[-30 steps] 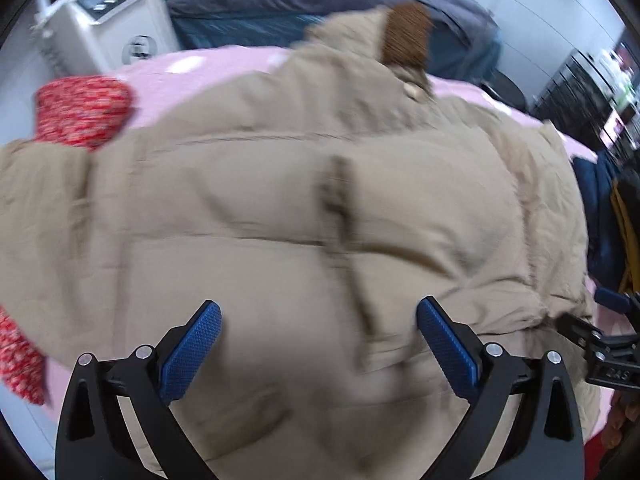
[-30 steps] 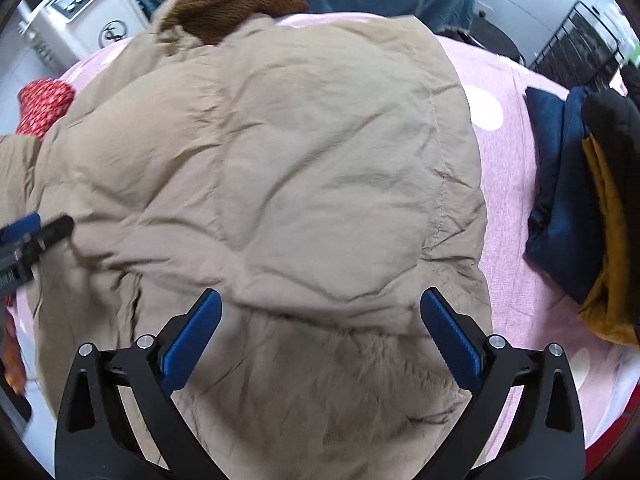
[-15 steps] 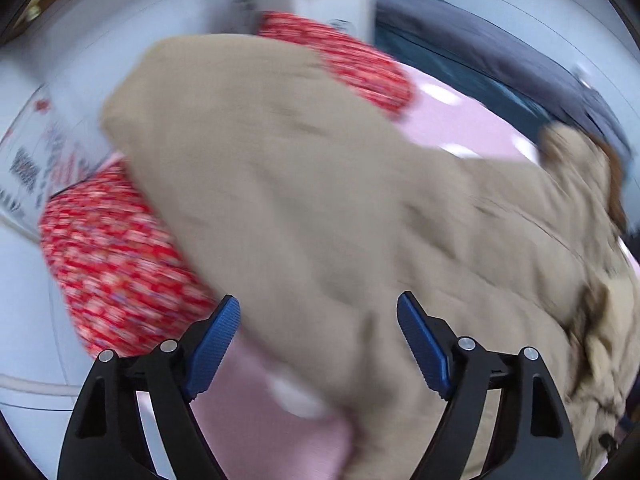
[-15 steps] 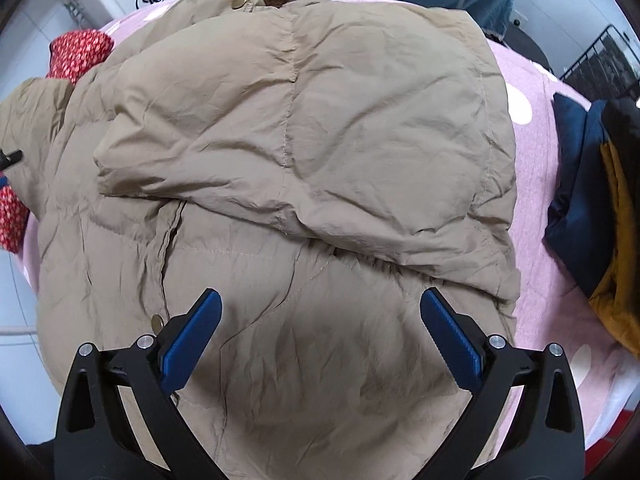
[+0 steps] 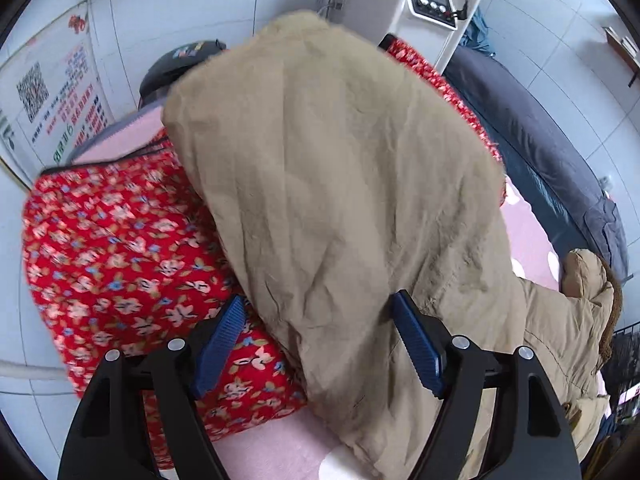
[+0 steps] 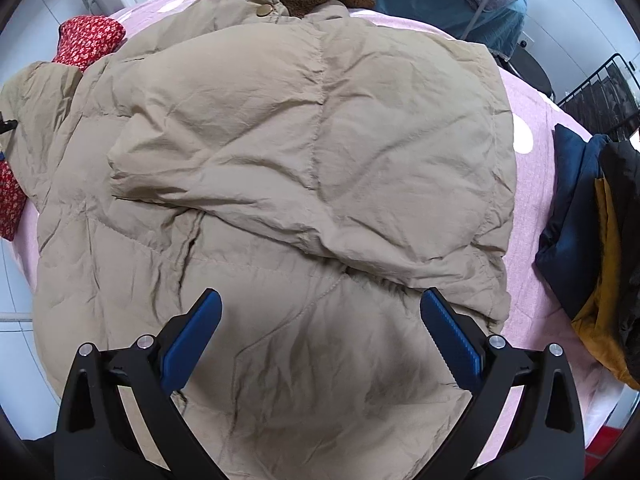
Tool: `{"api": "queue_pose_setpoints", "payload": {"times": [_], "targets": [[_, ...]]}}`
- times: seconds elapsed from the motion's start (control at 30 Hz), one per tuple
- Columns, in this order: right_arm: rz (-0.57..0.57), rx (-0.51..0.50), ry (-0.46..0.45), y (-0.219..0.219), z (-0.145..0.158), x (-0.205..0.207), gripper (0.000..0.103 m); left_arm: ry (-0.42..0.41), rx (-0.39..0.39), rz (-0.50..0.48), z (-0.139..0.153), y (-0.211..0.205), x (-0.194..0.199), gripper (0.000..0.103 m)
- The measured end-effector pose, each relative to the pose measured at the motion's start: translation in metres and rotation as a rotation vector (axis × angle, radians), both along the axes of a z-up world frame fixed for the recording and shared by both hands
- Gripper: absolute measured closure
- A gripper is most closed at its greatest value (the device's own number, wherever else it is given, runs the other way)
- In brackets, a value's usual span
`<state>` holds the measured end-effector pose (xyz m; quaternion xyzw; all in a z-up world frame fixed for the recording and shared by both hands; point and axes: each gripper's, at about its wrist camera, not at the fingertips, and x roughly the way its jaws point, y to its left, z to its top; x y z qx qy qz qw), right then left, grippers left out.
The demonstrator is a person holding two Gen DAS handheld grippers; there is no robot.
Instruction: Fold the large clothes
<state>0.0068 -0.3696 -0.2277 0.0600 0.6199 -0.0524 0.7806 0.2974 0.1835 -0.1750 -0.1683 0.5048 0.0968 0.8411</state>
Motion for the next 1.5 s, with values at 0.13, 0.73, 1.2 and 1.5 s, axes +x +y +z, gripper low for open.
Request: {"api": "queue_pose_setpoints", "payload": {"times": [0.13, 0.73, 1.2, 1.5], "targets": [[0.000, 0.005, 0.009, 0.007, -0.002, 0.000, 0.005, -0.008, -0.012, -0.014, -0.003, -0.005, 0.003, 0.043], [-0.025, 0.017, 0.004, 0.001, -0.005, -0.005, 0.005, -0.216, 0.169, -0.579, 0.081, -0.235, -0.024, 0.094], [-0.106, 0.051, 0.015, -0.028, -0.009, -0.018, 0.005, -0.154, 0.113, -0.850, 0.037, -0.377, -0.098, 0.103], [-0.086, 0.164, -0.105, -0.035, 0.022, 0.037, 0.005, -0.074, 0.149, -0.846, 0.016, -0.361, -0.122, 0.054]]}}
